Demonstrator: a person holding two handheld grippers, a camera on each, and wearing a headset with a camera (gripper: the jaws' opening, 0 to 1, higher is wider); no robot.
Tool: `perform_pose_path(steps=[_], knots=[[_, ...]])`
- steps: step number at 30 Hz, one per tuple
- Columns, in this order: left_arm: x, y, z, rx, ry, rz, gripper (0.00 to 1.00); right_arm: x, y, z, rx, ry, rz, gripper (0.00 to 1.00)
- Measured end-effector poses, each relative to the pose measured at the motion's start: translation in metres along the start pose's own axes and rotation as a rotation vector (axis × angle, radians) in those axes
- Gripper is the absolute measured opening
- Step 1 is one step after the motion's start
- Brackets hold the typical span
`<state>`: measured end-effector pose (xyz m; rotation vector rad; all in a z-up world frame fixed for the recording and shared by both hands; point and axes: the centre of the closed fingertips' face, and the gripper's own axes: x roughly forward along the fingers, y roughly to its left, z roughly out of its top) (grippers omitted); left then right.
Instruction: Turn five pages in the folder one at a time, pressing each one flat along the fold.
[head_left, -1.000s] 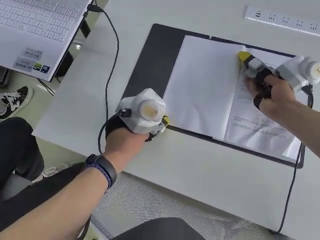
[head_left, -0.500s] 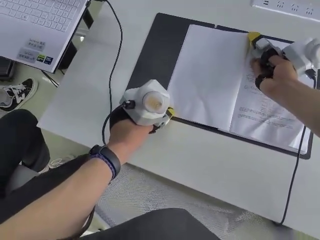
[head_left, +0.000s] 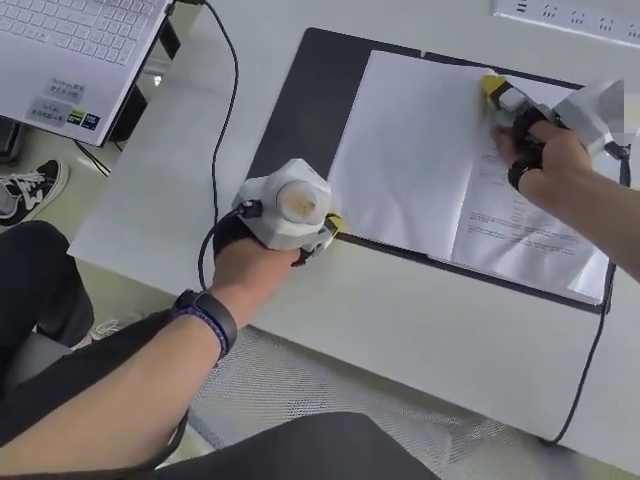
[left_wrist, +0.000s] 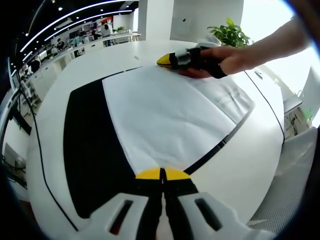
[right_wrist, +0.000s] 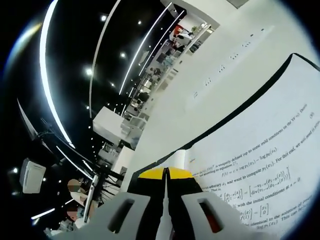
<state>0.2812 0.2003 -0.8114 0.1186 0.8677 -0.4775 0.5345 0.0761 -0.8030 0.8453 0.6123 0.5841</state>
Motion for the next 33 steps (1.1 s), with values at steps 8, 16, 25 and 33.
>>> perform_pose_path(steps=[8, 16, 25, 33], knots=[[-0.006, -0.003, 0.001, -0.025, -0.011, 0.004, 0.0, -0.02, 0.008, -0.018, -0.012, 0.054, 0.026, 0.0], [-0.008, -0.004, 0.001, -0.028, -0.008, 0.007, 0.0, -0.04, 0.013, -0.039, -0.035, 0.104, 0.061, 0.0], [-0.003, -0.001, -0.001, -0.038, -0.018, 0.008, 0.0, -0.063, 0.019, -0.063, -0.048, 0.137, 0.072, 0.0], [0.003, 0.003, -0.003, -0.056, -0.031, 0.007, 0.0, -0.082, 0.022, -0.082, -0.058, 0.171, 0.074, 0.0]])
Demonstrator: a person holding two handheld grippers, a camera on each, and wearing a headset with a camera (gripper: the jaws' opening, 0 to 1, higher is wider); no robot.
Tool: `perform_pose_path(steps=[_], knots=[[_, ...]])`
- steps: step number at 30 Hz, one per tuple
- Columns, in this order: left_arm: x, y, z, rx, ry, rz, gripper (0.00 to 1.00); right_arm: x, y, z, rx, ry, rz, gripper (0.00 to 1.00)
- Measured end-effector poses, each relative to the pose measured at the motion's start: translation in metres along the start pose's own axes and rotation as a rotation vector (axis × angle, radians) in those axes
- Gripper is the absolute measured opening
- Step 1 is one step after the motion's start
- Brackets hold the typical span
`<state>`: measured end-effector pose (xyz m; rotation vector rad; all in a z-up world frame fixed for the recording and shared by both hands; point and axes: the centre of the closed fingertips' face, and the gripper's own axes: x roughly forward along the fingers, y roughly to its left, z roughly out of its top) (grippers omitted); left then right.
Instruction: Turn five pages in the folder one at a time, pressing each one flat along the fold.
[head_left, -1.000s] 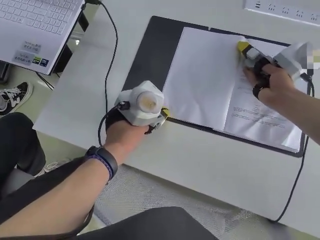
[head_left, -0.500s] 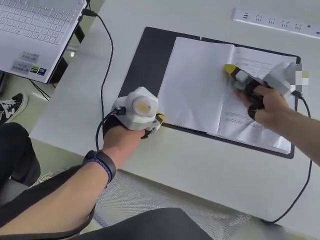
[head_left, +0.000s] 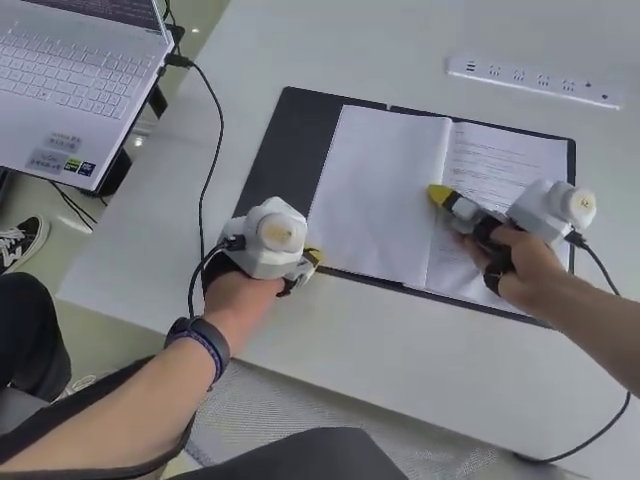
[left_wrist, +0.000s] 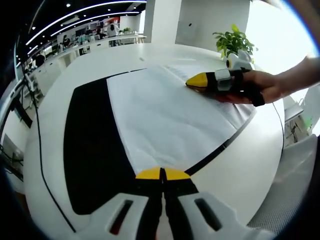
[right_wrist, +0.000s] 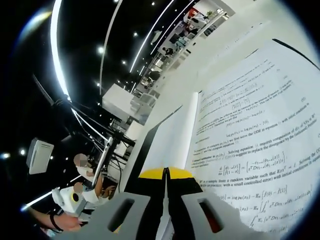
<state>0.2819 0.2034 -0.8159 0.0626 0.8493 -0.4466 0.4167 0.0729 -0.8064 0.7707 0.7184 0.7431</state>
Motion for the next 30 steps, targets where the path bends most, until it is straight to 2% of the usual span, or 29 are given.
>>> perform_pose_path(steps=[3, 15, 16, 18, 19, 20, 30], knots=[[0.001, 0.002, -0.001, -0.024, -0.006, -0.004, 0.0, -0.007, 0.003, -0.01, 0.0, 0.01, 0.003, 0.0], [0.002, 0.001, -0.002, -0.021, -0.012, -0.01, 0.0, -0.032, 0.018, -0.052, -0.02, 0.052, 0.015, 0.0], [0.002, 0.001, -0.002, -0.023, -0.012, -0.011, 0.0, -0.036, 0.027, -0.058, -0.028, 0.063, 0.018, 0.0], [0.002, 0.001, -0.002, -0.02, -0.014, -0.01, 0.0, -0.04, 0.036, -0.064, -0.032, 0.068, 0.018, 0.0], [0.003, 0.002, -0.002, -0.02, -0.014, -0.008, 0.0, -0.042, 0.038, -0.066, -0.035, 0.071, 0.019, 0.0], [0.003, 0.002, -0.002, -0.02, -0.015, -0.007, 0.0, -0.04, 0.035, -0.061, -0.035, 0.072, 0.018, 0.0], [0.002, 0.001, -0.002, -0.021, -0.017, -0.01, 0.0, -0.051, 0.038, -0.076, -0.04, 0.087, 0.008, 0.0]])
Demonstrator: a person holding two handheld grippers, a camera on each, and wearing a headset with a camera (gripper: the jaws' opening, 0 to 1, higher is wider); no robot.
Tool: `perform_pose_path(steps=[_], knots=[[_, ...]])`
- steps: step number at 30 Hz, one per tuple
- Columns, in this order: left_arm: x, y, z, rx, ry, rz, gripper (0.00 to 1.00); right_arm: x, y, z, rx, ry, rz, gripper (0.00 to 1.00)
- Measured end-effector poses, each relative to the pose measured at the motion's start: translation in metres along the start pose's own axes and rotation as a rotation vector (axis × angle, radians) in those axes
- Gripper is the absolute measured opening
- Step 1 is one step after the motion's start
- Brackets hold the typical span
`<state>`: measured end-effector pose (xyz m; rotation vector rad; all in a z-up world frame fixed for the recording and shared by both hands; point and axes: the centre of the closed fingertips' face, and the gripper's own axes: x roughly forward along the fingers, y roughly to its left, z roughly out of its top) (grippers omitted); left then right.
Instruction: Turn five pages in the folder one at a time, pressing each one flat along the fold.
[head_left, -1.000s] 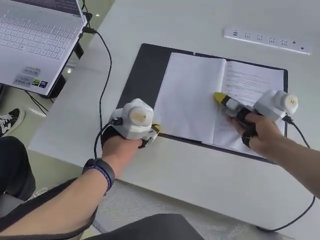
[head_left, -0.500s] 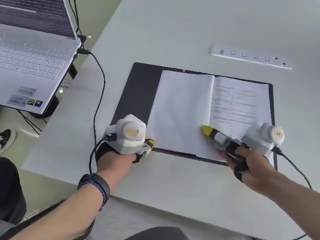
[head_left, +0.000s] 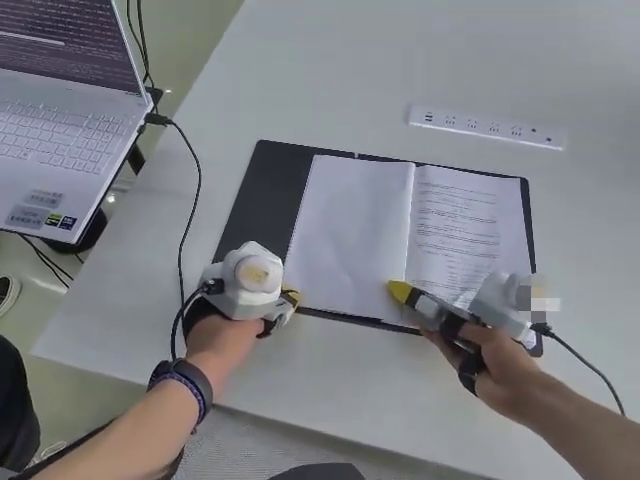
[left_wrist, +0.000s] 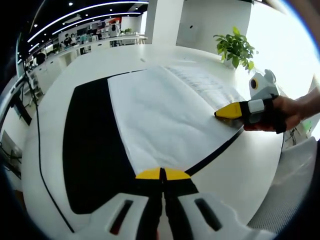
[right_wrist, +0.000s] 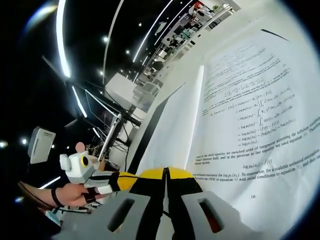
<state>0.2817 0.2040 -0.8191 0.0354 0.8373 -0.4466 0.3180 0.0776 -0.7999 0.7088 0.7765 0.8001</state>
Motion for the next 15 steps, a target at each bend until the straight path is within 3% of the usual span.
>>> perform_pose_path(steps=[10, 12, 15], knots=[[0.0, 0.0, 0.0, -0.004, -0.008, 0.002, 0.0, -0.011, 0.003, -0.016, 0.008, 0.015, -0.006, 0.0], [0.0, 0.001, 0.0, -0.03, -0.011, -0.007, 0.0, -0.013, 0.002, -0.018, 0.022, 0.009, -0.01, 0.0], [0.0, 0.0, 0.0, -0.013, -0.007, -0.004, 0.0, -0.016, 0.002, -0.02, 0.036, -0.007, -0.018, 0.0]])
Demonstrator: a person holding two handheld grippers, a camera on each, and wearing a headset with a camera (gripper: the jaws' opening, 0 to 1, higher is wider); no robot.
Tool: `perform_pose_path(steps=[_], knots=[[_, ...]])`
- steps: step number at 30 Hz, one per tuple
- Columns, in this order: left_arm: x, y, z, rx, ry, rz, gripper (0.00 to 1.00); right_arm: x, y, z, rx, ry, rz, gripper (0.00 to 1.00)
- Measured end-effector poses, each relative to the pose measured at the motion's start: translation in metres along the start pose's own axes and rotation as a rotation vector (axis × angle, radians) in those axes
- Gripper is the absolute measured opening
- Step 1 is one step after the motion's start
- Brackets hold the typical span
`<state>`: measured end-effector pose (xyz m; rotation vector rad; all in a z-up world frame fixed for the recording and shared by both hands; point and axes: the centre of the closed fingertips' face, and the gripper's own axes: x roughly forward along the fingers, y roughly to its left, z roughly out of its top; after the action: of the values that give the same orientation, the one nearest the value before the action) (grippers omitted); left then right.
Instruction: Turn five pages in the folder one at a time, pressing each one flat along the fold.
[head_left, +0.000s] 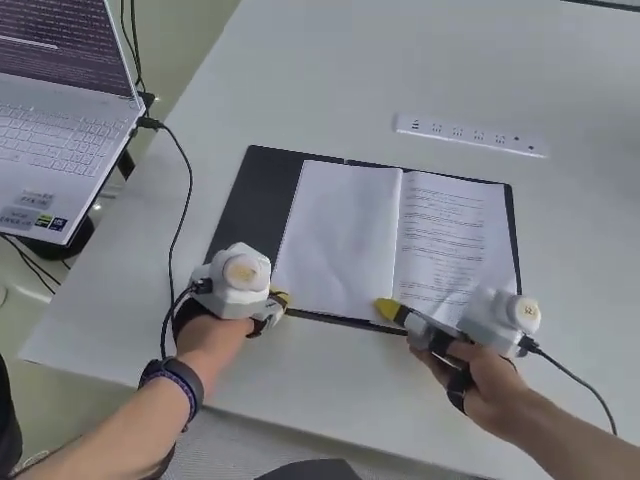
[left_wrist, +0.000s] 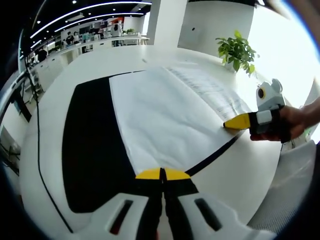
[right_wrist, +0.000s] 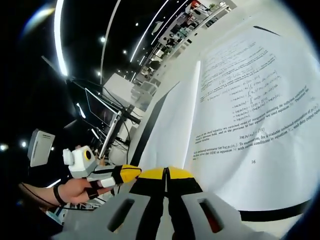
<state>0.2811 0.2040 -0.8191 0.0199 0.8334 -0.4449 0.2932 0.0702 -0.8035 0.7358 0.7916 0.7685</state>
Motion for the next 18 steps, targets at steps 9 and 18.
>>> perform_pose_path(steps=[9, 18], knots=[[0.0, 0.0, 0.0, 0.002, 0.014, -0.007, 0.0, -0.005, -0.001, -0.005, 0.013, 0.004, -0.008, 0.0], [-0.006, -0.005, -0.001, -0.137, -0.022, -0.054, 0.01, -0.017, 0.005, 0.006, -0.01, -0.017, -0.005, 0.0]])
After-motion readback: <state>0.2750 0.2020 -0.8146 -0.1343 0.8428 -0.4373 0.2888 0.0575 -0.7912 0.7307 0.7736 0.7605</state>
